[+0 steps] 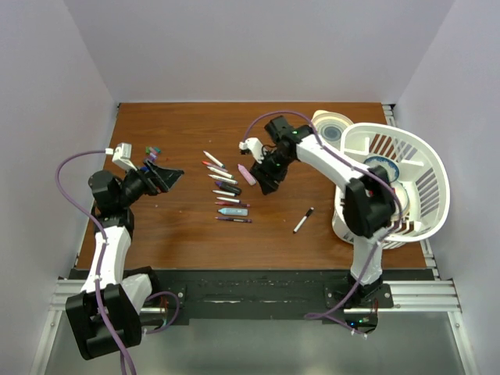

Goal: Open the pen caps

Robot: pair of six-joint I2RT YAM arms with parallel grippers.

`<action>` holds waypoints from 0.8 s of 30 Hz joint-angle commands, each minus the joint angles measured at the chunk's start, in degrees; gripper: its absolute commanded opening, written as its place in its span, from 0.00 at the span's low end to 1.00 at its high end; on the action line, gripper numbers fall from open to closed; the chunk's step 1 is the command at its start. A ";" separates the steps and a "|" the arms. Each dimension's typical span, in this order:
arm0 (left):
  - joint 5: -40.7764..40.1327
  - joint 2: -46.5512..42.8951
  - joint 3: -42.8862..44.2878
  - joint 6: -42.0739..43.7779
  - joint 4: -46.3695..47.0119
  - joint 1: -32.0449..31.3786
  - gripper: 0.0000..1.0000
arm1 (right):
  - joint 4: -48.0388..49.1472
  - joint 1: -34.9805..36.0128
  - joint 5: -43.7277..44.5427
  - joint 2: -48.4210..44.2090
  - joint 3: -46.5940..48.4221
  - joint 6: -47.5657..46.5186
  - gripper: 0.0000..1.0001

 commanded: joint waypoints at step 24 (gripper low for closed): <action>4.29 -0.85 -1.84 -2.38 6.16 -0.23 1.00 | 1.15 1.10 12.03 -15.67 -33.52 -57.69 0.42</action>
